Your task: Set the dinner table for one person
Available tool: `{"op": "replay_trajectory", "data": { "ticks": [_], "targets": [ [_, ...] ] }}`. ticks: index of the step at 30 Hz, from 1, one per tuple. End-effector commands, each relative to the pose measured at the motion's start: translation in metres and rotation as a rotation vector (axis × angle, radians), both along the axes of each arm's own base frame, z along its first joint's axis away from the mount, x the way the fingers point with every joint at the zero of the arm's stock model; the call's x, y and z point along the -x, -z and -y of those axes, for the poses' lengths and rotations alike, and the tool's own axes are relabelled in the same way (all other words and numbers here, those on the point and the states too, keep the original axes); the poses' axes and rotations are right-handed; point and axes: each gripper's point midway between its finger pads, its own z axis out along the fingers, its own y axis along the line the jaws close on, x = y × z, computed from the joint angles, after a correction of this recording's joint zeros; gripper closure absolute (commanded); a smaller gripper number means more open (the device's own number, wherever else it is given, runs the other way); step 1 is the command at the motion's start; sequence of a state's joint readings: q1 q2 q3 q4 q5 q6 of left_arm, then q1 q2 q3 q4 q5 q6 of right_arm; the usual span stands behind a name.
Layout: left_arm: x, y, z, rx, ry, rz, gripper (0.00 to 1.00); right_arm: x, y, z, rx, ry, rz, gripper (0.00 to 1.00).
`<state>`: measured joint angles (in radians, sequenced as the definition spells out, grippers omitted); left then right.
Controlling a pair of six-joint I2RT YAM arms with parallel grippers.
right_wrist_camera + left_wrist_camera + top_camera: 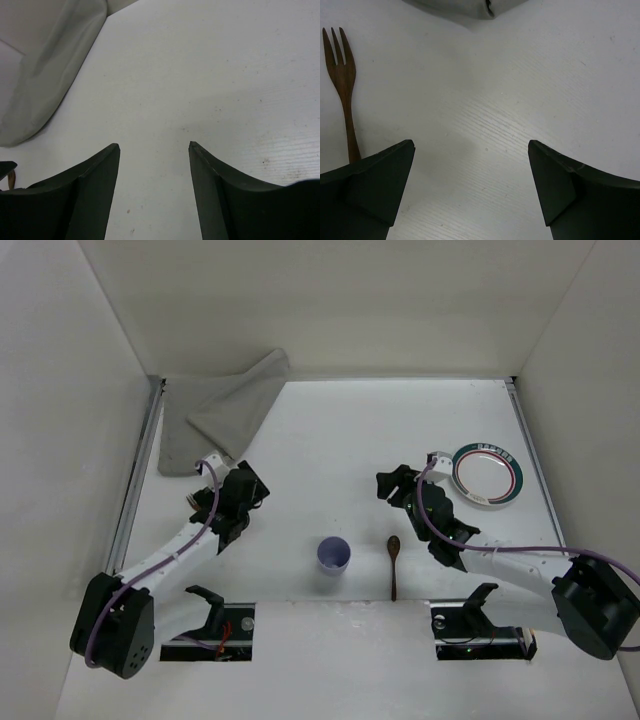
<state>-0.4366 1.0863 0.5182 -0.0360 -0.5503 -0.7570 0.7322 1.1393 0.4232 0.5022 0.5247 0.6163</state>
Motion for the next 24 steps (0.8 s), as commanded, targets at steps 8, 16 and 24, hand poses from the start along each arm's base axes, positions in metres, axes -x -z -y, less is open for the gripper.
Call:
{"op": "replay_trajectory", "data": {
  "ticks": [8, 16, 24],
  "targets": [
    [-0.045, -0.049, 0.013, -0.019, 0.022, 0.150, 0.00, -0.003, -0.019, 0.002, -0.035, 0.011, 0.061, 0.41],
    [-0.092, -0.063, 0.010, 0.022, 0.052, 0.218, 0.59, -0.002, -0.017, -0.005, -0.027, -0.016, 0.044, 0.80],
    [-0.158, -0.069, -0.041, 0.011, -0.096, 0.249, 0.78, -0.002, -0.011, -0.016, -0.028, -0.052, 0.024, 0.64]
  ]
}}
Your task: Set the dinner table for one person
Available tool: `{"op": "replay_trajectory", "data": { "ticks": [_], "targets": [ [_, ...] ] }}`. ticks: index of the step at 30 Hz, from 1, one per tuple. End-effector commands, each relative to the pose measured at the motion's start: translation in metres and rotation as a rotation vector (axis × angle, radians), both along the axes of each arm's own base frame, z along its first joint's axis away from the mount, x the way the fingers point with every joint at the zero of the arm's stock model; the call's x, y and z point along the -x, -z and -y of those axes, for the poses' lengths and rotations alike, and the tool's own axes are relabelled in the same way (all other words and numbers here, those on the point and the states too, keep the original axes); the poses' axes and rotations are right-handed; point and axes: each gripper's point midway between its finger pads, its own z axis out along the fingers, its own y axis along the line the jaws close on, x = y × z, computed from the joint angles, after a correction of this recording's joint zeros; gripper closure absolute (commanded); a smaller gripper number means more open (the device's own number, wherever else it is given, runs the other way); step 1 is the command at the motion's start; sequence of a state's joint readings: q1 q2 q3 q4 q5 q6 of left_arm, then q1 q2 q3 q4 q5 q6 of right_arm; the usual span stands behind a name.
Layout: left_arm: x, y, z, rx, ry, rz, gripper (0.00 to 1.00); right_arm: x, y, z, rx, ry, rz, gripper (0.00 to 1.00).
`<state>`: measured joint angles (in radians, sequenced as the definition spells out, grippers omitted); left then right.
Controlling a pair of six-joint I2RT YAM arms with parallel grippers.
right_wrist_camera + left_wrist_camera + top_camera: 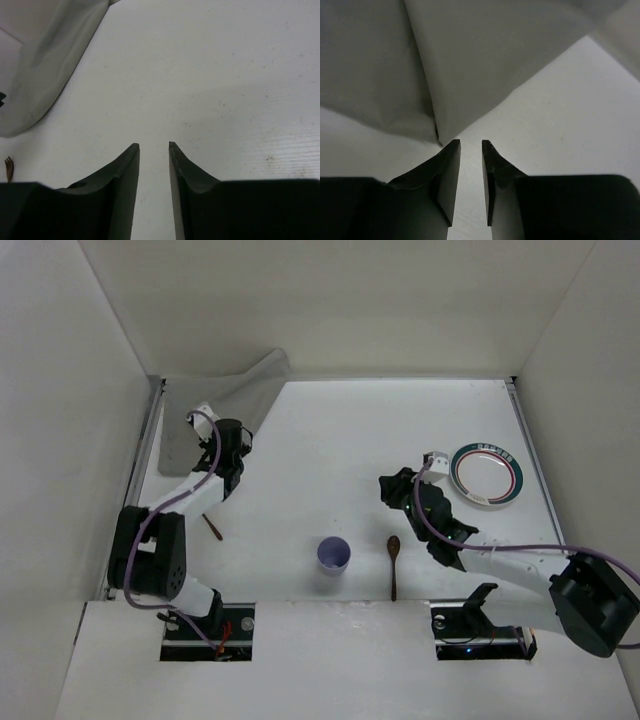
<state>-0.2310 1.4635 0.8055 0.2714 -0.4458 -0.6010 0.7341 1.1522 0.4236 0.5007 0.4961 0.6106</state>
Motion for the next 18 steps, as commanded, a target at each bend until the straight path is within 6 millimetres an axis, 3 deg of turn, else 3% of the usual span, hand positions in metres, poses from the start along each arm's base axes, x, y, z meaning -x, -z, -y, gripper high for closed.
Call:
{"op": "replay_trajectory", "data": {
  "ticks": [1, 7, 12, 15, 18],
  "targets": [
    [-0.044, -0.027, -0.030, 0.012, -0.078, 0.100, 0.76, -0.004, -0.014, -0.011, -0.036, -0.021, 0.031, 0.60],
    [-0.098, -0.013, -0.078, 0.002, -0.152, 0.079, 0.68, -0.005, -0.008, -0.018, -0.028, -0.049, 0.010, 0.53],
    [-0.127, 0.005, -0.109, 0.010, -0.188, 0.052, 0.68, -0.006, -0.006, -0.020, -0.027, -0.056, 0.005, 0.52],
    [-0.138, 0.015, -0.120, 0.011, -0.196, 0.032, 0.67, -0.006, -0.001, -0.025, -0.030, -0.070, -0.012, 0.52],
    [-0.147, 0.031, -0.118, 0.027, -0.176, -0.010, 0.66, -0.006, 0.002, -0.029, -0.028, -0.088, -0.022, 0.52]
  ]
}}
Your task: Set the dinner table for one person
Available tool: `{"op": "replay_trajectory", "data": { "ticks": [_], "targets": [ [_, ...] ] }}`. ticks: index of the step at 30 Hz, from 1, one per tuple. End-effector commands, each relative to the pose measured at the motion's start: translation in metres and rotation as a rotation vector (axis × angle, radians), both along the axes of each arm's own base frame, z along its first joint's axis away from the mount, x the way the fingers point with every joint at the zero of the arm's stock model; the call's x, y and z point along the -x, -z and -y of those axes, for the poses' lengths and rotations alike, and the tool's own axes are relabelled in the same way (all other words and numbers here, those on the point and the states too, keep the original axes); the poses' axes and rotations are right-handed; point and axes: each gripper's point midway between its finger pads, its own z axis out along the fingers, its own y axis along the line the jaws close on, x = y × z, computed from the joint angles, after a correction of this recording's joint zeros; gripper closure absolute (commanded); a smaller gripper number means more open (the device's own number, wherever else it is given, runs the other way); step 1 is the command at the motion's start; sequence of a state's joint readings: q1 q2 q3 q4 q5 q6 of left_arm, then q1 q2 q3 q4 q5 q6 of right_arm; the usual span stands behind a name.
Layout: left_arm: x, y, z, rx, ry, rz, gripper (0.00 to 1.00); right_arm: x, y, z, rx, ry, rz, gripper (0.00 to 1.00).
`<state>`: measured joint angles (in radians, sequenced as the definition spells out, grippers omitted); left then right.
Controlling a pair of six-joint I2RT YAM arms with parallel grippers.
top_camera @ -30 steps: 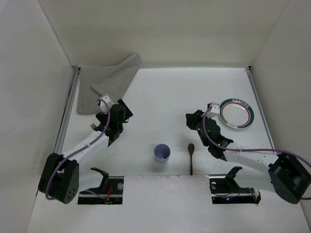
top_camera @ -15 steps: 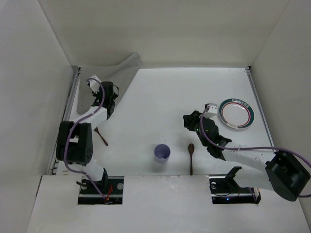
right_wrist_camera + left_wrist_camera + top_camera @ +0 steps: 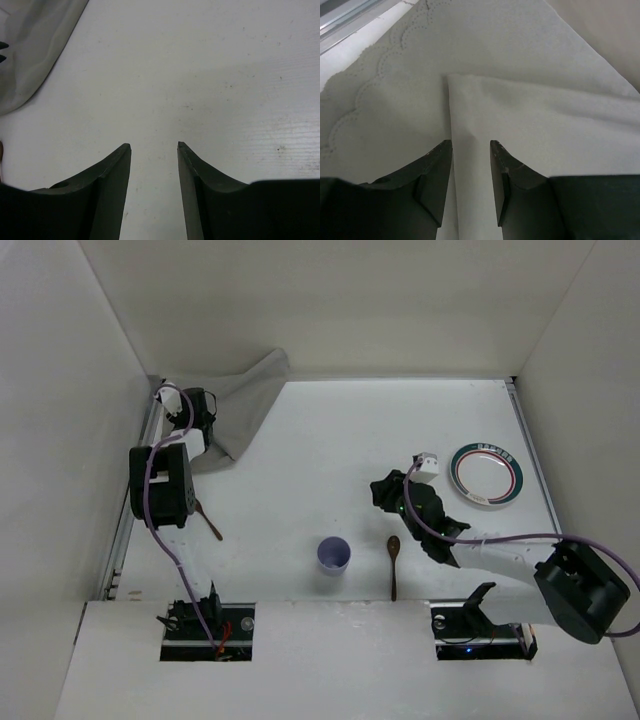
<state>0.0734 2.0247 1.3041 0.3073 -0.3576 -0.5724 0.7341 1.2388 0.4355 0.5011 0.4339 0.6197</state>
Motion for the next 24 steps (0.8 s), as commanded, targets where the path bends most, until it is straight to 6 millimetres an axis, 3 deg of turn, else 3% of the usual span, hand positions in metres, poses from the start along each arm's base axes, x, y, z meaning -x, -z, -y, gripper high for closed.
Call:
{"op": "replay_trajectory", "data": {
  "ticks": [1, 7, 9, 13, 18, 20, 24],
  "targets": [
    [-0.019, -0.011, 0.007, 0.009, 0.044, 0.017, 0.66, -0.007, -0.023, -0.016, -0.058, -0.029, 0.043, 0.51],
    [-0.024, 0.023, 0.032, 0.035, 0.073, -0.045, 0.72, -0.007, -0.025, -0.015, -0.058, -0.028, 0.046, 0.51],
    [-0.029, 0.029, 0.046, 0.053, 0.097, -0.049, 0.82, -0.006, -0.025, -0.014, -0.061, -0.028, 0.047, 0.51],
    [-0.035, 0.032, 0.100, 0.087, 0.203, -0.039, 0.92, -0.006, -0.031, -0.013, -0.067, -0.027, 0.058, 0.51],
    [-0.029, 0.038, 0.192, 0.140, 0.366, -0.031, 0.95, -0.005, -0.034, -0.010, -0.071, -0.018, 0.068, 0.51],
    [-0.017, 0.041, 0.215, 0.157, 0.393, -0.034, 0.96, -0.004, -0.036, -0.010, -0.073, -0.019, 0.073, 0.51],
    [0.008, 0.030, 0.242, 0.206, 0.397, 0.009, 0.94, -0.004, -0.038, -0.009, -0.073, -0.018, 0.078, 0.51]
  ]
}}
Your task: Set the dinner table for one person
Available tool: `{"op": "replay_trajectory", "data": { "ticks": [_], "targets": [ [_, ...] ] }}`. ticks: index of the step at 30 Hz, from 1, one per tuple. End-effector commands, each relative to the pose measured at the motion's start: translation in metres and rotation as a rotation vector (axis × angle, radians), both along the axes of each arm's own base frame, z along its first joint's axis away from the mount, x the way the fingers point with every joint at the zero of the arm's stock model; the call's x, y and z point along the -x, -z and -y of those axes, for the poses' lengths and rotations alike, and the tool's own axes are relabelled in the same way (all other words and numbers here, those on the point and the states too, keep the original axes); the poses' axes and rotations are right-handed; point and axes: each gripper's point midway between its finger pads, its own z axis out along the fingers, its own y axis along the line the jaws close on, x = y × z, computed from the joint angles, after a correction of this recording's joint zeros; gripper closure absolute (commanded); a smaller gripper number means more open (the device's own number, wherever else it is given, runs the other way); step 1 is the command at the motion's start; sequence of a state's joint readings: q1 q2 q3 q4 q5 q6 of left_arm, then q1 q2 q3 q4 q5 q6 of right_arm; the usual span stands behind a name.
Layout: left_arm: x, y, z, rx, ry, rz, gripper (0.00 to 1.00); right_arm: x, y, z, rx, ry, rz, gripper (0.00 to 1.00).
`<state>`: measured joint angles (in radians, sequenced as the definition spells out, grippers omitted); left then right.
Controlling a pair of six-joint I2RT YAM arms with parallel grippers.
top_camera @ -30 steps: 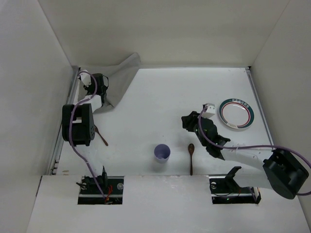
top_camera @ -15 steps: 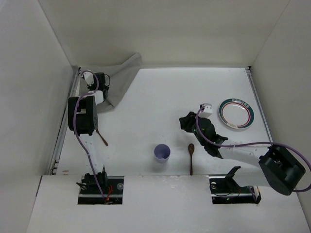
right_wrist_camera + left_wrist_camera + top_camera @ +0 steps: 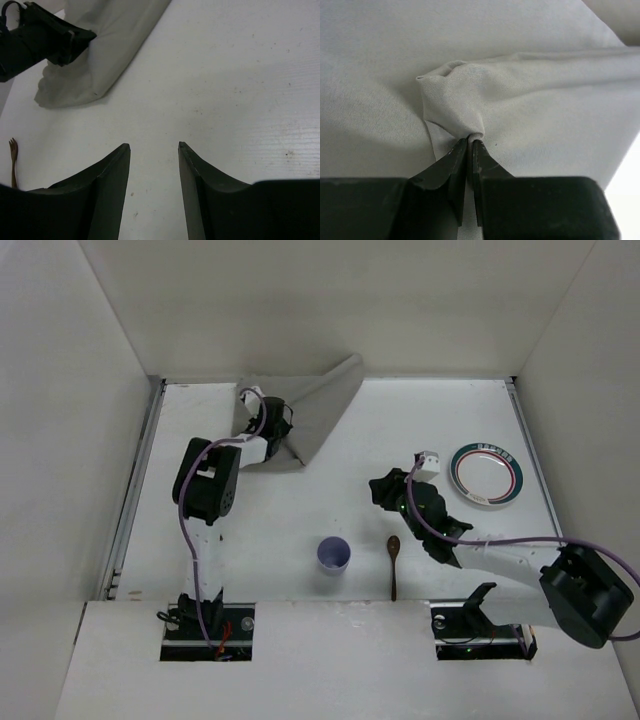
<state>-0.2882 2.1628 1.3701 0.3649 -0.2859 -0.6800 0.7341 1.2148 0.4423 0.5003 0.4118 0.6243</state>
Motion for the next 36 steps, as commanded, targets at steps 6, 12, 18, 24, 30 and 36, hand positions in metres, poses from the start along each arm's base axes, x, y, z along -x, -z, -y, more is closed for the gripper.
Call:
{"op": "replay_trajectory", "data": {
  "ticks": [6, 12, 18, 24, 30, 36],
  "targets": [
    [0.029, -0.061, 0.014, 0.097, -0.015, 0.116, 0.67, -0.003, -0.032, -0.007, -0.052, -0.008, 0.069, 0.51],
    [0.024, -0.070, 0.000, 0.065, -0.020, 0.124, 0.64, -0.001, -0.037, -0.005, -0.060, -0.007, 0.082, 0.51],
    [0.006, -0.051, 0.005, 0.049, 0.037, 0.065, 0.64, 0.000, -0.033, -0.013, -0.052, -0.029, 0.070, 0.51],
    [-0.008, -0.029, -0.001, 0.028, 0.039, 0.012, 0.65, 0.001, -0.032, -0.018, -0.042, -0.044, 0.070, 0.50],
    [-0.007, -0.016, -0.011, 0.024, 0.013, -0.015, 0.65, 0.002, -0.034, -0.017, -0.045, -0.043, 0.075, 0.50],
    [-0.011, -0.024, -0.008, 0.025, 0.019, 0.012, 0.73, 0.003, -0.033, -0.021, -0.038, -0.055, 0.073, 0.49]
  ]
}}
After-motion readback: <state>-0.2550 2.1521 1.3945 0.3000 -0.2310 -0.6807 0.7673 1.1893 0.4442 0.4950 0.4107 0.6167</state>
